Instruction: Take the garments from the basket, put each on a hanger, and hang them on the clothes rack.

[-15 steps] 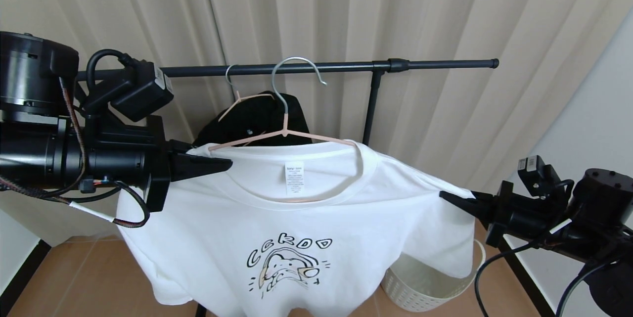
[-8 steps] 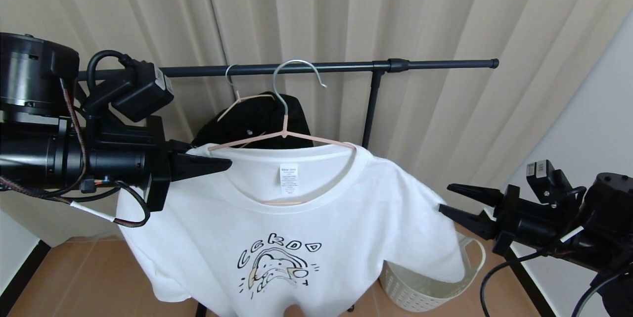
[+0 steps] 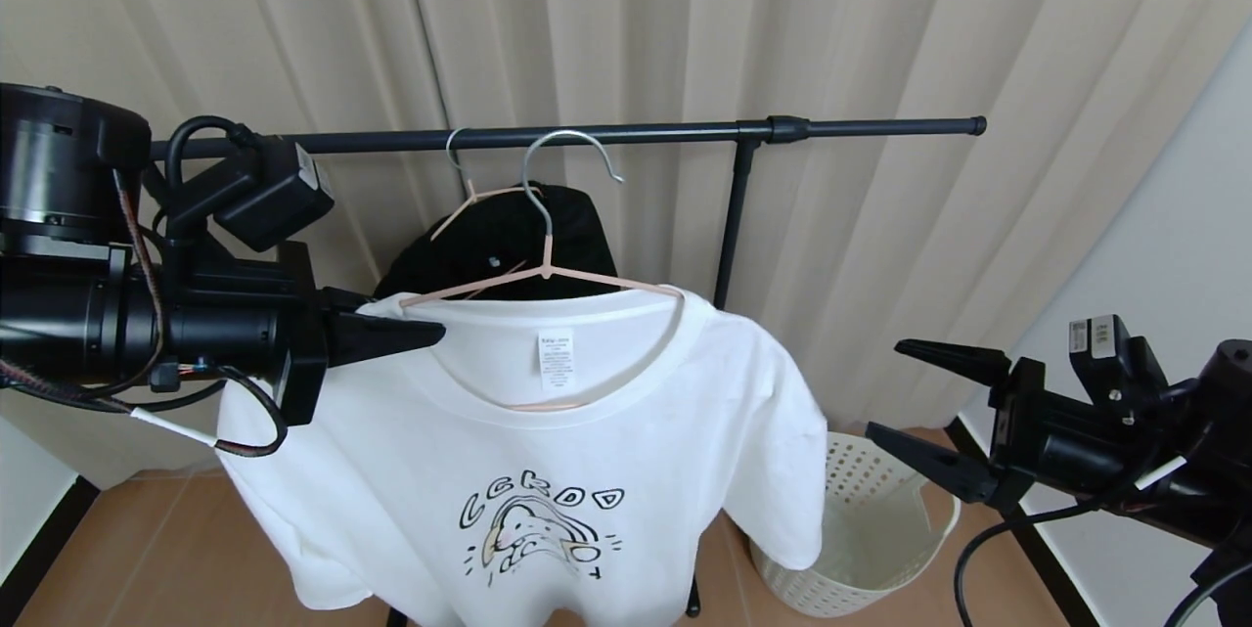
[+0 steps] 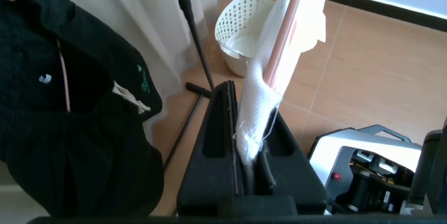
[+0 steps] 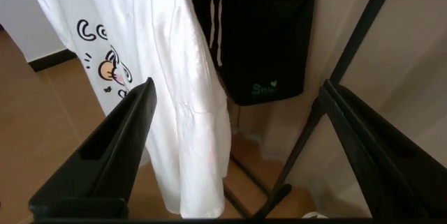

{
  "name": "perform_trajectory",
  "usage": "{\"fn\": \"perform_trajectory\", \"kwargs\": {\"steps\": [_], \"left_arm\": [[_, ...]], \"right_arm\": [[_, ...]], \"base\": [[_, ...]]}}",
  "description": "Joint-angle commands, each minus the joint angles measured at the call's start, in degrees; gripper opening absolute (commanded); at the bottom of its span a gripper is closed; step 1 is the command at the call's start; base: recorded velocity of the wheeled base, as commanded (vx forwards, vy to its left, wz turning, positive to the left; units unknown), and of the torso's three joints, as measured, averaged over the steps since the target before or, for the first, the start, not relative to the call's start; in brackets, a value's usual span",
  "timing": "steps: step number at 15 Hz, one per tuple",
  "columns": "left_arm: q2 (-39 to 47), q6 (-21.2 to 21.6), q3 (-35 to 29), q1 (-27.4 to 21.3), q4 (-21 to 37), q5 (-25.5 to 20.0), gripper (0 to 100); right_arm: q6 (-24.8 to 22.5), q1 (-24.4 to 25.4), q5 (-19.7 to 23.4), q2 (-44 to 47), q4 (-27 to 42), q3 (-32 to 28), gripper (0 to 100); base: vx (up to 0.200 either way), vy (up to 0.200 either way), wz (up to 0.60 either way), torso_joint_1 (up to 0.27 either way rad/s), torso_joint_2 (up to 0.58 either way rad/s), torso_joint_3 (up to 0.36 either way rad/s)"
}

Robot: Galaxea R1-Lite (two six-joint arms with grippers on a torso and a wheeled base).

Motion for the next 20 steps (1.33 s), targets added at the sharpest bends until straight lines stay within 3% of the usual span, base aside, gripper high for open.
{"fn": "perform_trajectory", "kwargs": {"steps": [1,5,9,11,13,16,20], "left_arm": [[0.09,-0.36,0.20,1.09,-0.01,0.08,0],[-0.70,-3.18,0.90,1.53,-0.01,0.08,0],[-0.79,-5.64,1.08,1.70,-0.01,0.43,0],[-0.79,-7.75,0.99,1.62,-0.01,3.34,0],[-0.70,-8.98,1.08,1.44,-0.01,4.74,0],[-0.26,-12.23,0.99,1.27,-0.54,7.47,0],[4.40,-21.63,0.55,-0.84,-9.06,15.90,0]], "right_arm": [[0.18,0.72,-0.06,-2.48,0.06,0.55,100],[0.98,2.21,-0.94,-6.18,0.23,1.34,100],[2.65,5.29,-7.45,-8.11,0.32,1.34,100],[2.73,7.22,-12.81,-8.11,0.32,1.17,100],[3.79,7.83,-14.30,-8.37,1.20,0.38,100],[4.14,7.92,-14.57,-10.13,6.56,-1.38,100],[4.14,7.92,-14.48,-10.31,7.26,-1.56,100]], "base": [[0.000,0.000,0.00,0.000,0.00,0.000],[0.000,0.000,0.00,0.000,0.00,0.000],[0.000,0.000,0.00,0.000,0.00,0.000],[0.000,0.000,0.00,0.000,0.00,0.000],[0.000,0.000,0.00,0.000,0.00,0.000],[0.000,0.000,0.00,0.000,0.00,0.000],[0.000,0.000,0.00,0.000,0.00,0.000]]}}
